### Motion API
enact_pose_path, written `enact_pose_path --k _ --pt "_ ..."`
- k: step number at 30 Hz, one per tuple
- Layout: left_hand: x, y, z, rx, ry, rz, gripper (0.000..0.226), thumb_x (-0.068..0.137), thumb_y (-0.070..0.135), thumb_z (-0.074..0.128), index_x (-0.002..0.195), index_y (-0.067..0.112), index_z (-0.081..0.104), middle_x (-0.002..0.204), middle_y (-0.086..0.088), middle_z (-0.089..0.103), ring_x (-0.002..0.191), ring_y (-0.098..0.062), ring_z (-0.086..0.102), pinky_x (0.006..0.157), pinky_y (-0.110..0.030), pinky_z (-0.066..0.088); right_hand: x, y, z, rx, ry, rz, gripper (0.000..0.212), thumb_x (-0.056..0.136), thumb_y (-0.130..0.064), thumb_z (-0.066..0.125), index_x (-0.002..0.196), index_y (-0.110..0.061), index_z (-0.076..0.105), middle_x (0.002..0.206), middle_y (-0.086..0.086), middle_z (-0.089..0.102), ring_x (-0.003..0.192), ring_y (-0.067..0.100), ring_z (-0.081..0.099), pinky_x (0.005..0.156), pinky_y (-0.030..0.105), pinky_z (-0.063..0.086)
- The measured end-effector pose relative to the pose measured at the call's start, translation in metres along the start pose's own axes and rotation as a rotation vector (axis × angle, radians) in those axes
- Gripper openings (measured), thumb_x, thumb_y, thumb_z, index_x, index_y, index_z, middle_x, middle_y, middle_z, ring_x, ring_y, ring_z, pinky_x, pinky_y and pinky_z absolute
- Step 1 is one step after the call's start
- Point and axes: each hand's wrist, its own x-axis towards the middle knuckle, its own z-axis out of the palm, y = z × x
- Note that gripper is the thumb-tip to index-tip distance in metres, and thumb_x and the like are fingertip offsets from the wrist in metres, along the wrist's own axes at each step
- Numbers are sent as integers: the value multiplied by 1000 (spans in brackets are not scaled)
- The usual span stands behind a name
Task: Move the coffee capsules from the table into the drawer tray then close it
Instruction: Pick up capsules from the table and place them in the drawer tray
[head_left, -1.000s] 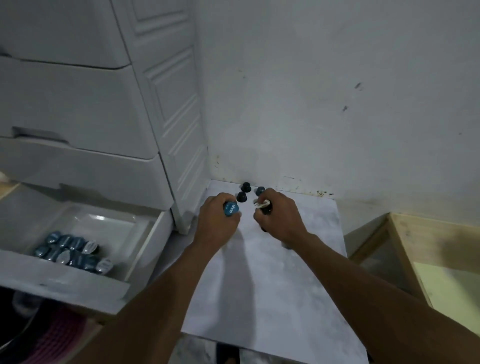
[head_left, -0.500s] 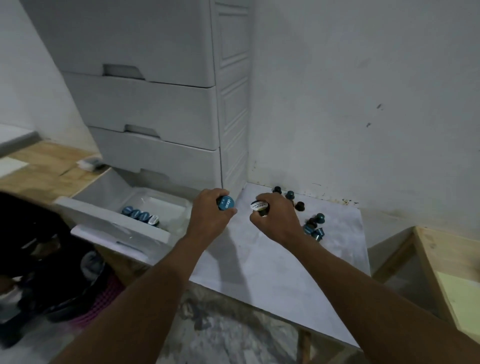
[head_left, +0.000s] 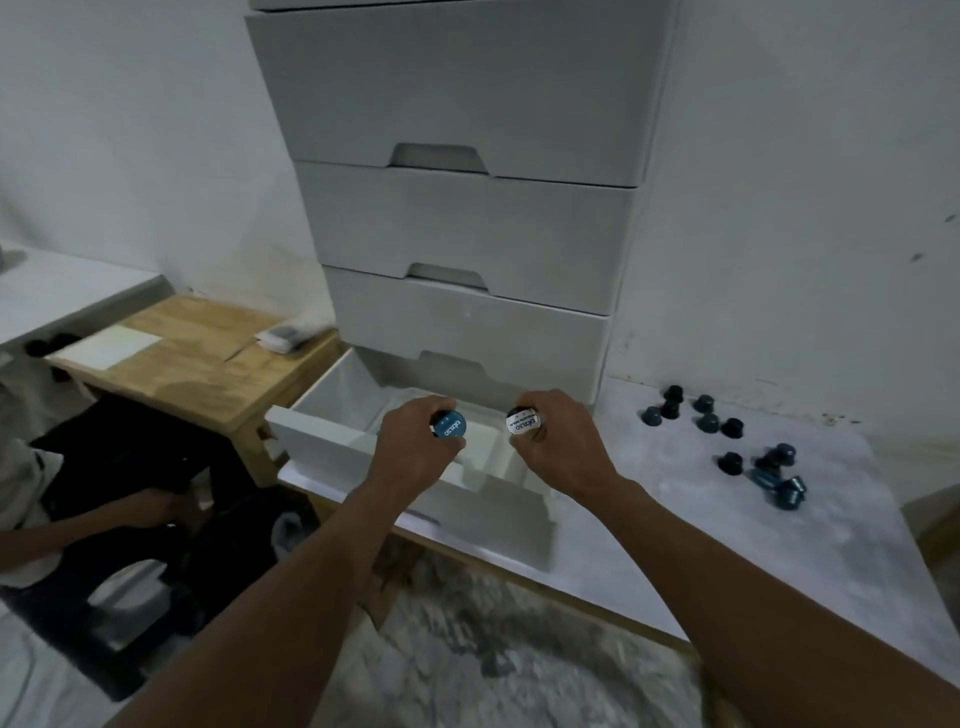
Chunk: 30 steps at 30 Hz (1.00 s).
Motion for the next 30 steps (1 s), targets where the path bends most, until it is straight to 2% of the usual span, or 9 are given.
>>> enact_pose_path --k 3,7,10,13,17,20,25,28,30 --pt "20 -31 -25 52 -54 23 46 75 16 77 119 12 63 116 -4 66 103 -17 61 95 -26 45 14 -14 35 -24 -26 39 21 75 -16 70 95 -18 64 91 -1 58 85 12 50 75 23 35" --pt "45 -55 -39 42 -129 53 43 74 14 78 114 12 64 112 -5 67 98 -17 62 89 -22 45 24 -25 58 9 -32 112 30 71 -13 68 86 -35 53 86 -2 56 77 12 50 70 25 37" --pt "63 -66 -36 32 -172 94 41 74 14 79 113 13 64 110 -4 67 94 -13 60 87 -21 46 32 -25 68 20 -10 194 34 76 -19 73 108 -23 64 105 3 62 93 17 58 83 31 48" --pt "82 -75 -26 16 -214 93 48 72 15 81 116 12 63 112 -5 67 97 -17 63 93 -30 52 44 -18 76 -10 -33 239 41 79 -21 72 118 -18 62 115 8 62 103 23 59 93 36 48" --pt "105 -87 -9 50 -307 97 48 72 15 81 116 13 62 114 -4 65 96 -12 60 86 -19 47 61 -2 91 -64 -74 253 37 77 -18 71 113 -15 62 108 7 63 96 23 60 84 35 51" --pt "123 -97 4 88 -372 111 46 71 14 81 114 15 63 113 -3 65 96 -12 60 83 -16 42 73 14 106 -95 -127 281 37 76 -19 72 112 -16 62 107 6 61 96 21 57 79 28 45" --pt "151 -111 30 117 -498 103 48 71 9 80 115 14 62 113 -5 64 100 -16 60 90 -25 49 87 35 120 -119 -218 344 47 77 -22 71 122 -15 57 117 8 57 103 22 54 86 27 44" --pt "162 -116 47 116 -591 146 46 68 6 80 111 12 64 110 -6 64 100 -19 61 91 -29 50 87 44 124 -122 -235 401 46 78 -22 71 121 -14 58 115 6 54 103 21 53 84 22 39" --pt "169 -119 56 124 -635 206 45 68 8 80 110 11 65 108 -7 63 99 -20 60 89 -27 49 86 49 128 -126 -256 422 45 78 -24 72 120 -14 60 109 5 51 101 21 54 82 21 37"
